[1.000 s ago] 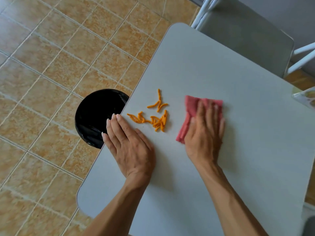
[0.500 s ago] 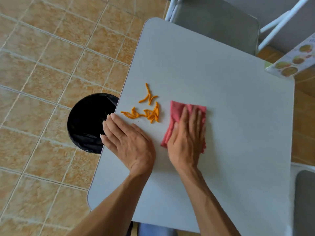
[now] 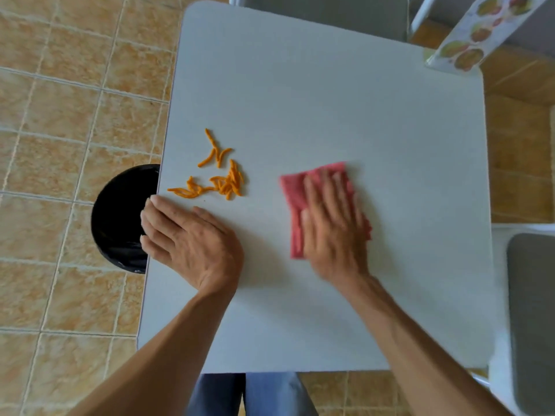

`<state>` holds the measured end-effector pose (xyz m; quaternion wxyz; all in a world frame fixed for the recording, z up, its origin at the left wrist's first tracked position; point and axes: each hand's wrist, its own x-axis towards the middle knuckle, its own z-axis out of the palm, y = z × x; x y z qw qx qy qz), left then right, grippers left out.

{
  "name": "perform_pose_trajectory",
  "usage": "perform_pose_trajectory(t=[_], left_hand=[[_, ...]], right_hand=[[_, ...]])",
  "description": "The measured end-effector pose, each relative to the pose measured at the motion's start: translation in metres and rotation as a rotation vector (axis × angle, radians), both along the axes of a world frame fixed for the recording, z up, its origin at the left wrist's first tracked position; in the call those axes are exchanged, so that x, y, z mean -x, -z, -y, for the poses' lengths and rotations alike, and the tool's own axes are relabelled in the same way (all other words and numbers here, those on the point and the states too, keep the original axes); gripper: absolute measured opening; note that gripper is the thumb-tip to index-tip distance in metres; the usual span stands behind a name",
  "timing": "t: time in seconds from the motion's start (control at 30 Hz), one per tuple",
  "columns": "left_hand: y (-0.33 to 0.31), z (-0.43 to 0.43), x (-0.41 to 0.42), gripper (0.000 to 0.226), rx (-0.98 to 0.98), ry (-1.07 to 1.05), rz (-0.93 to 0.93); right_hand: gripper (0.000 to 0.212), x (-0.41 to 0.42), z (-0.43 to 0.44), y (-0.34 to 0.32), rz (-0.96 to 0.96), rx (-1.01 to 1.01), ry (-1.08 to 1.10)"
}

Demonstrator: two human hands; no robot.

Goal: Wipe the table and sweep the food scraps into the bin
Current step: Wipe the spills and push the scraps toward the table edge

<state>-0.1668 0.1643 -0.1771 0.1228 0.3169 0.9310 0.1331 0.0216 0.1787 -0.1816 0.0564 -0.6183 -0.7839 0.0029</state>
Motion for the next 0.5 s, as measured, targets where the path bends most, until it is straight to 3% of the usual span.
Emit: perform_pose_trajectory(t=[0.1,0.17,0.23,0.3,0.37,0.43,0.5], left_hand=[[-0.003,-0.001,-0.001,0.063,0.005,0.007,-0.002],[-0.005,-0.001,-0.001,0.063,0.007,0.001,0.000],[-0.006,-0.001,-0.002,0.063,-0.001,0.004,0.007],[-0.003,0.000,-0.002,0.063,-0.003,0.004,-0.006],[-0.002,0.001,-0.002,0.063,0.003,0.009,-0.014],[-0.002,0.000,-0.002,0.063,0.003,0.008,-0.011],[0.000,0.000,-0.002,0.064,0.003,-0.008,-0.023]], right_hand=[[0.055,-0.019,-0.034,0.006,-0.059,-0.055,0.448],[0.055,0.011,-0.037,0.007,-0.119,-0.098,0.619],[0.054,0.045,-0.018,0.001,-0.123,-0.080,0.453],[0.056,0.055,0.014,-0.008,-0.067,0.052,0.076],[0.057,0.028,0.024,-0.014,-0.027,0.128,-0.166],[0.055,-0.008,0.020,-0.011,0.006,0.108,-0.122],[0.054,-0.025,0.016,-0.007,-0.008,0.068,0.188]])
